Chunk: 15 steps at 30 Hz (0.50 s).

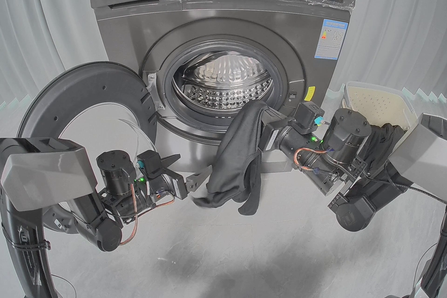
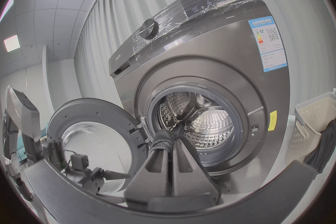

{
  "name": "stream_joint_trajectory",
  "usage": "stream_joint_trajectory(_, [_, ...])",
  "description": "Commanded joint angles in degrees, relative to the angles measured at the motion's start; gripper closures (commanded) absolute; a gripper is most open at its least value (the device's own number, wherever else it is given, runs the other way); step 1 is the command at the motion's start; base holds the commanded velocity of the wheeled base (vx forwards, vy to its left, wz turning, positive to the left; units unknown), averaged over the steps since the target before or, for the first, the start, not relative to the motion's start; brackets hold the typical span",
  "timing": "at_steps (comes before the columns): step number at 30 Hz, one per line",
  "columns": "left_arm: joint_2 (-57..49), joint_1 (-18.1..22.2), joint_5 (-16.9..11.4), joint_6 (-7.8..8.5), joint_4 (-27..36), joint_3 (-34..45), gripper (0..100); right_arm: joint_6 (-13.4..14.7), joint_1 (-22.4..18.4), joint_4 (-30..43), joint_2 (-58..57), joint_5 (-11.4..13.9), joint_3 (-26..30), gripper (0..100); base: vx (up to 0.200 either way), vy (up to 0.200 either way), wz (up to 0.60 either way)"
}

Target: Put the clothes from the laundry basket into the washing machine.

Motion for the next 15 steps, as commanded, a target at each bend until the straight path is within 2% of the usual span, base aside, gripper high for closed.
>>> stream_joint_trajectory(1, [3.0,-0.8,0.0,1.15,0.0,0.3,0,0.0,0.3,-0.1,-0.7,0.0,-0.8,100,0.0,0.0,0.0])
stream_joint_trajectory(5, [4.0,-1.1,0.0,2.73,-0.1,0.2,0,-0.2,0.7,-0.1,-0.7,0.0,-0.8,100,0.0,0.0,0.0])
stream_joint_trajectory(9, [4.1,-1.1,0.0,2.73,-0.1,0.3,0,-0.4,0.7,0.1,-0.5,-0.4,-1.6,100,0.0,0.0,0.0])
stream_joint_trajectory(10, [4.0,-1.2,0.0,2.82,-0.1,0.3,0,-0.4,0.7,0.6,-0.4,-1.6,-2.4,100,0.0,0.0,0.0])
stream_joint_trajectory(12, [4.1,-1.4,0.0,2.91,-0.1,0.4,0,-0.4,0.9,1.9,-0.5,-2.5,-3.4,100,0.0,0.0,0.0])
stream_joint_trajectory(15, [4.5,-1.8,-0.1,3.17,-0.1,0.4,0,-0.4,0.9,4.5,-0.6,-2.5,-5.9,100,0.0,0.0,0.0])
